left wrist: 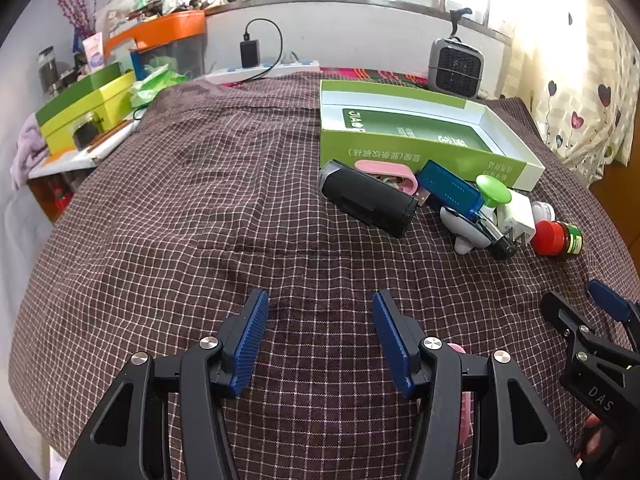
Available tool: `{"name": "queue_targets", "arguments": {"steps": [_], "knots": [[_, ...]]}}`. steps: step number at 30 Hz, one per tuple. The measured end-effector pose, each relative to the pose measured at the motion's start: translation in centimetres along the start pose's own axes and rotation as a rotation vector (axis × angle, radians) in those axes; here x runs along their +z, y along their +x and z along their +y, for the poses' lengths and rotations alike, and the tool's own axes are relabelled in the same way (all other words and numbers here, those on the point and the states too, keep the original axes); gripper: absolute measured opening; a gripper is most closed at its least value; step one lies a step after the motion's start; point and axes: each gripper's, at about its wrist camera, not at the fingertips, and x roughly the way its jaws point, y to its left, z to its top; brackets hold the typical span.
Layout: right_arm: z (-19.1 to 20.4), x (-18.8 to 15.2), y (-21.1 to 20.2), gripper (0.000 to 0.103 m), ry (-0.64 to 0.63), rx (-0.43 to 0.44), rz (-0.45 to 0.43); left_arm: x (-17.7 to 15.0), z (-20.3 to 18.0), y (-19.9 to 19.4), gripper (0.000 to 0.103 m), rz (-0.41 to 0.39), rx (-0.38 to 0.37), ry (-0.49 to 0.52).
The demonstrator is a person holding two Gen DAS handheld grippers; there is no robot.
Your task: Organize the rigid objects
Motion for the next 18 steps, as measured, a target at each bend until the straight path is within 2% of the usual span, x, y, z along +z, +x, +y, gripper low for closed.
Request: {"name": "queue_targets", "arguments": {"steps": [18], "knots": [[0.01, 0.02, 0.01, 0.082, -0.002, 0.001, 0.0, 0.12, -0.09, 0.09, 0.053, 0.001, 0.003, -0.001]]}}
